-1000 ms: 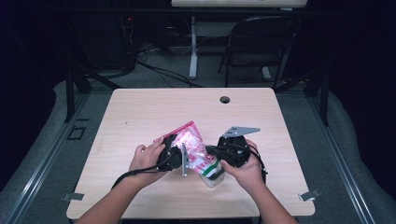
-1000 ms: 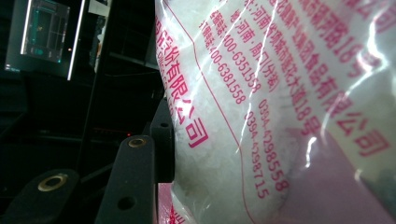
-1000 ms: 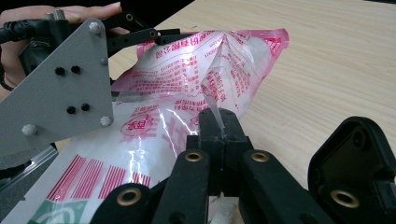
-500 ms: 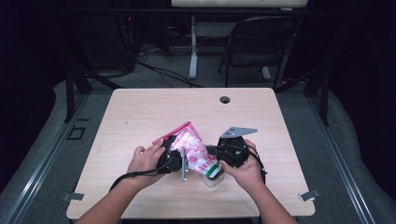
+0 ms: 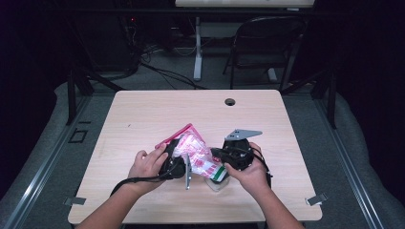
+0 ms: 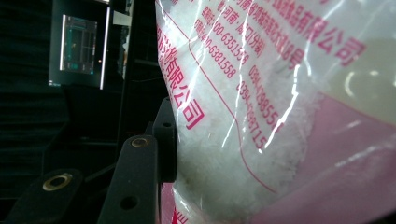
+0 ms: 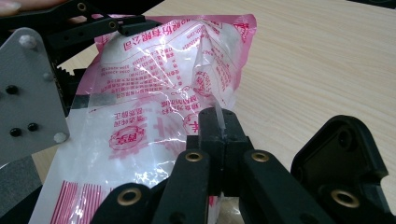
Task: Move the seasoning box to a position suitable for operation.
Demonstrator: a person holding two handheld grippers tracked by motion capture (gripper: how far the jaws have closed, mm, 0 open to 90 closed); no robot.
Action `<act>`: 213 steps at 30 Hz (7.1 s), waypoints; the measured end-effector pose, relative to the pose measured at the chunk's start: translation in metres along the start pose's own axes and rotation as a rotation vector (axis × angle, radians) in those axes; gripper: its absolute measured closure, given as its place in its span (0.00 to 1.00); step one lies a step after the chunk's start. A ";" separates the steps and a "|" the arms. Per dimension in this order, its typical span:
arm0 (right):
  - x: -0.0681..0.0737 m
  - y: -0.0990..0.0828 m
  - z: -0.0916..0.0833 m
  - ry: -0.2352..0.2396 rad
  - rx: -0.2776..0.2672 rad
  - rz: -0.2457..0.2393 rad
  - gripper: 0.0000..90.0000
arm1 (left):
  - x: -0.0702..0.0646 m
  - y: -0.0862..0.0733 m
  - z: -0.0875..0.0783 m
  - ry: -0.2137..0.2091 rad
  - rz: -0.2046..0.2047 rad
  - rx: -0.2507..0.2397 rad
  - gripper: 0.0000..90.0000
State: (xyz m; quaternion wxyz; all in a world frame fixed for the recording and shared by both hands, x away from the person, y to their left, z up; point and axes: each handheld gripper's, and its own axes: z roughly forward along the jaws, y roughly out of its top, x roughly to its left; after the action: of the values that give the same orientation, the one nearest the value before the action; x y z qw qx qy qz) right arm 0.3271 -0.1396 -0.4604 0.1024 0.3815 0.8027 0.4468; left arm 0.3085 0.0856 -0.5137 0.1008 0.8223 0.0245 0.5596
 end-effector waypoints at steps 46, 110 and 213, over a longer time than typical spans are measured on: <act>-0.001 -0.004 0.001 0.005 -0.009 0.010 1.00 | 0.002 0.001 -0.008 0.091 0.126 -0.006 0.70; -0.001 -0.006 0.002 0.005 -0.020 0.016 1.00 | 0.013 0.006 -0.013 0.082 0.284 0.008 0.70; -0.004 -0.012 0.006 0.016 0.004 0.028 1.00 | 0.022 0.020 -0.018 0.164 0.468 0.023 0.72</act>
State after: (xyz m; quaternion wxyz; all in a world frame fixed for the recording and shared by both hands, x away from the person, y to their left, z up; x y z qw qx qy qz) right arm 0.3261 -0.1425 -0.4740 0.0890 0.3895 0.7990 0.4494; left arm 0.2988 0.0718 -0.4839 -0.0430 0.7584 -0.1522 0.6323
